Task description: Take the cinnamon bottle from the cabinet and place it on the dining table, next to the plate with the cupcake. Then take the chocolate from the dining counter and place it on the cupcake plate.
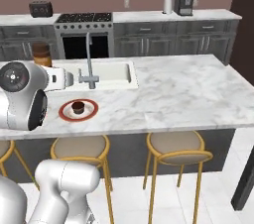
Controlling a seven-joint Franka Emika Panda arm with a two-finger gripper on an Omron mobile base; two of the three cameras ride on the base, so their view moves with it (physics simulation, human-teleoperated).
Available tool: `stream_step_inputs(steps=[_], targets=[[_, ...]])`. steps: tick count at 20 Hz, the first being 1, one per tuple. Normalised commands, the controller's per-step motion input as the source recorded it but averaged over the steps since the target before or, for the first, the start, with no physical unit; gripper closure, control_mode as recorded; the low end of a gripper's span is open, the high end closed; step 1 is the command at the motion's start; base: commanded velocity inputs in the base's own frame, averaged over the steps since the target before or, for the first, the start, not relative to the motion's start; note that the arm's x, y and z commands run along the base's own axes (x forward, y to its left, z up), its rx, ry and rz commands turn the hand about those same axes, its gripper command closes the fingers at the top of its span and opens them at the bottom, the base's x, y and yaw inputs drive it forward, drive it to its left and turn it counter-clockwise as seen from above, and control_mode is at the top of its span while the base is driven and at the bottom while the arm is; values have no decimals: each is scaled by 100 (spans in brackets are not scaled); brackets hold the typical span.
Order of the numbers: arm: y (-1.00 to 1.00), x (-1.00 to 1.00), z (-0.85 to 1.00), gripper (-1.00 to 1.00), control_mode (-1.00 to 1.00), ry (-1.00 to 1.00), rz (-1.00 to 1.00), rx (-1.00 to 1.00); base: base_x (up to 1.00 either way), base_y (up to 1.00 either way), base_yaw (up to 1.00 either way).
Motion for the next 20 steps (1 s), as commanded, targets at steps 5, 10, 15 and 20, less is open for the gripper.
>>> stream_step_inputs(steps=[5,10,15,20], targets=[[0,0,0,100,100,0,0,0,42,-25,41],[0,0,0,100,100,0,0,0,43,-16,28],[0,0,0,100,100,0,0,0,1,-2,4],[0,0,0,100,100,0,0,0,0,0,0]])
